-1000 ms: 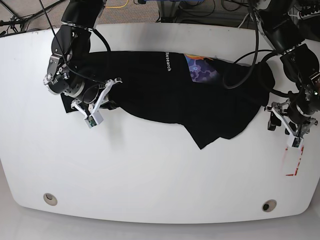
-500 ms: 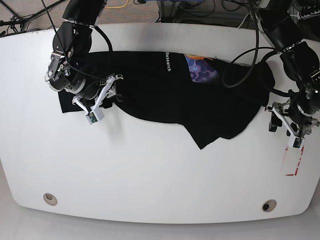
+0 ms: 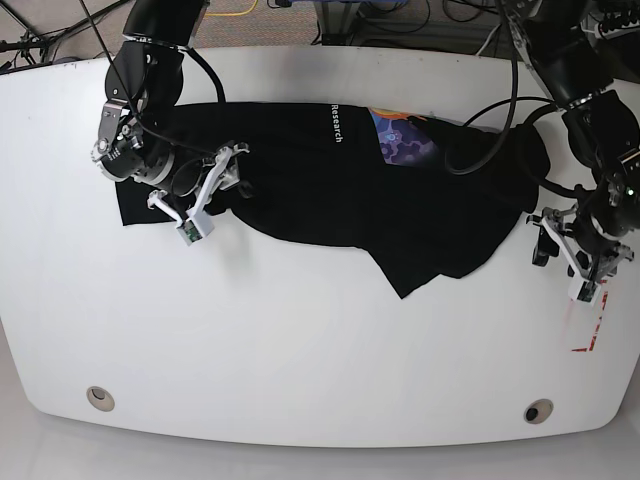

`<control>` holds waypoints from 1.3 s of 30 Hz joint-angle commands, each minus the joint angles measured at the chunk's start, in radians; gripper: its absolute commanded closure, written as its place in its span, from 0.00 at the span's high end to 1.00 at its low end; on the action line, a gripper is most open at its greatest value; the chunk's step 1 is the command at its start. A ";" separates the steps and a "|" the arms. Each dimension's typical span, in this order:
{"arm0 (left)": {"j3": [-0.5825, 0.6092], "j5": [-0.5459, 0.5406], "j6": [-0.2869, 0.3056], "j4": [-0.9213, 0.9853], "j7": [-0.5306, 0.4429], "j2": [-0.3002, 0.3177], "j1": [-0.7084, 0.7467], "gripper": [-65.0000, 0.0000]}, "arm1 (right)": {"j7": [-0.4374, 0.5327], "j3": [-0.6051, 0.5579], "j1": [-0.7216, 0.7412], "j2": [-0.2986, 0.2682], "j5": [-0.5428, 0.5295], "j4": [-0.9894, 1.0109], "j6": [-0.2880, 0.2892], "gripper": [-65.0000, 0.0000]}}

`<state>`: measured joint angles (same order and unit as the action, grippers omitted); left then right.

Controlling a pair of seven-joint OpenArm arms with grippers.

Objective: Fold the T-shirt properly
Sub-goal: 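Move the left gripper down along the shirt's side toward the hem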

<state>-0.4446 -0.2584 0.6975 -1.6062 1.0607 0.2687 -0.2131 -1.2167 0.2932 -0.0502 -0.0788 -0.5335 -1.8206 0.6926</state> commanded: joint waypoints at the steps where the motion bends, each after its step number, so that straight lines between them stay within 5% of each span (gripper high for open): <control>1: 0.017 -0.014 0.001 0.041 -0.042 0.035 -0.049 0.56 | 0.021 -0.003 0.011 0.005 -0.024 -0.030 0.006 0.58; 7: 0.083 -0.024 0.001 0.233 -0.070 0.073 -0.176 0.57 | 0.018 0.002 0.002 0.007 -0.023 -0.031 0.006 0.53; 17: 0.065 -0.005 0.001 0.388 -0.095 0.047 -0.285 0.57 | 0.032 -0.004 0.019 0.011 -0.015 0.054 0.006 0.50; 35: 0.104 -0.003 0.001 0.421 -0.157 0.001 -0.251 0.58 | 0.059 -0.007 0.018 0.005 -0.006 0.146 0.006 0.49; 39: 0.117 0.026 -0.008 0.409 -0.090 0.008 -0.088 0.58 | 0.047 -0.005 0.002 0.007 0.013 0.147 -0.046 0.49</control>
<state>-0.3252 -0.2398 0.6830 -1.1881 0.9386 0.2592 -0.3424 -1.1797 0.2840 -0.0544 -0.0662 -0.5041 -1.6543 0.6556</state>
